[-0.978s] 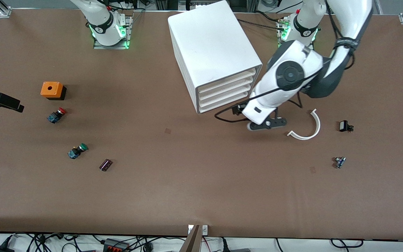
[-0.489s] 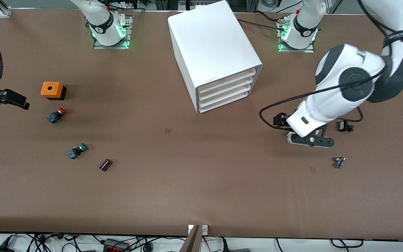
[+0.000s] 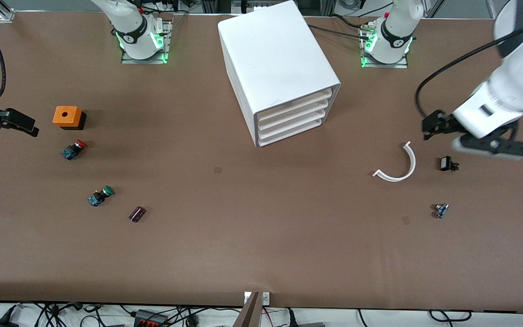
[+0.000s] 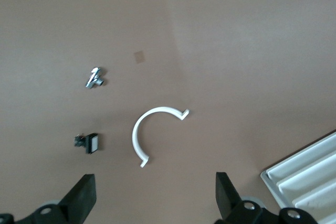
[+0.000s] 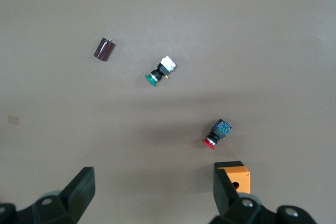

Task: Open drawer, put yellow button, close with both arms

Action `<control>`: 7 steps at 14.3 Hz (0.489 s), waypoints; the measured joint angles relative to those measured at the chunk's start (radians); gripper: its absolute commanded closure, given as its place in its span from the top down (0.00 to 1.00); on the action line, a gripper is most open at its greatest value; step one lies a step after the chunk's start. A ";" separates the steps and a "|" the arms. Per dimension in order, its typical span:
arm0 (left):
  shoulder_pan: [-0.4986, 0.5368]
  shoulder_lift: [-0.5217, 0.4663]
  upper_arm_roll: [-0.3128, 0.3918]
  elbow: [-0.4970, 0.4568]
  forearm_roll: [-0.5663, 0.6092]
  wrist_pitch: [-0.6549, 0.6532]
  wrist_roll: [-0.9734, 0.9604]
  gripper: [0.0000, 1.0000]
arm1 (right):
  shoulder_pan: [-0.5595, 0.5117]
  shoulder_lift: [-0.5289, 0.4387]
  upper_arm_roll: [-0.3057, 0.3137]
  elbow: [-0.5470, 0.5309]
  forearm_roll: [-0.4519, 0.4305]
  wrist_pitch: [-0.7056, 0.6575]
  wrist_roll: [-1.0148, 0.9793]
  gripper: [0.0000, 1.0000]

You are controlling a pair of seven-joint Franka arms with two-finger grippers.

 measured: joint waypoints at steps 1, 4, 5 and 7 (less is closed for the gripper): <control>-0.006 -0.041 0.024 -0.037 -0.008 0.000 0.011 1.00 | 0.000 -0.003 0.000 -0.006 0.000 -0.004 0.000 1.00; -0.016 -0.142 0.049 -0.128 -0.012 0.010 0.018 1.00 | 0.000 -0.005 0.000 -0.014 0.000 -0.012 0.000 1.00; -0.024 -0.162 0.055 -0.143 -0.012 0.010 0.018 1.00 | 0.000 -0.005 0.000 -0.015 0.000 -0.012 0.000 1.00; -0.040 -0.176 0.071 -0.159 -0.012 0.012 0.018 1.00 | 0.000 -0.005 0.000 -0.015 0.000 -0.012 0.000 1.00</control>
